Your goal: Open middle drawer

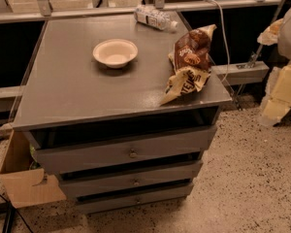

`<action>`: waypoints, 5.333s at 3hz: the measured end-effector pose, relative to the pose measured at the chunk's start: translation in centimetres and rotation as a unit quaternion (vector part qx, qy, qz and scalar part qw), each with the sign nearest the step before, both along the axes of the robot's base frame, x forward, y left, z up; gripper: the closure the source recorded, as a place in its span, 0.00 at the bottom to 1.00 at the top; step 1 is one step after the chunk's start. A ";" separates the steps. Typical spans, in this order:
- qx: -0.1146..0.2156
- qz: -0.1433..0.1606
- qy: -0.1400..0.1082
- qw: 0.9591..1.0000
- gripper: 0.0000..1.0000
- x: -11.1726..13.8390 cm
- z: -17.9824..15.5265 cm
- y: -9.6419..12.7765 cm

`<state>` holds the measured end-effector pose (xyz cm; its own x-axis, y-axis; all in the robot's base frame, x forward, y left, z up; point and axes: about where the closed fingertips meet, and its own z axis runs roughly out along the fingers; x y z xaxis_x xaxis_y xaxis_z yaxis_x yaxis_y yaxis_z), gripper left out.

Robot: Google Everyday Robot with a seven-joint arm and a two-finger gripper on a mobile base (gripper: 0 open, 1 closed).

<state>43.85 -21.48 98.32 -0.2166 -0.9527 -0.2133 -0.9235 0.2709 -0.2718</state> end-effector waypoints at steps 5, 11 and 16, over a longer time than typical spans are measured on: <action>0.068 -0.011 0.022 0.997 0.00 -2.5 -15.8 2.9; 0.105 0.004 0.013 0.994 0.00 -4.7 -37.3 8.1; 0.126 0.028 -0.025 0.991 0.00 0.4 -44.3 8.3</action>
Offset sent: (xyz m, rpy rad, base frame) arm -0.0125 0.0156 -0.0626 0.0824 0.0081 -0.0035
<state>44.30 -13.14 54.00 -0.1480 -0.8779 -0.4555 -0.9258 0.2849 -0.2483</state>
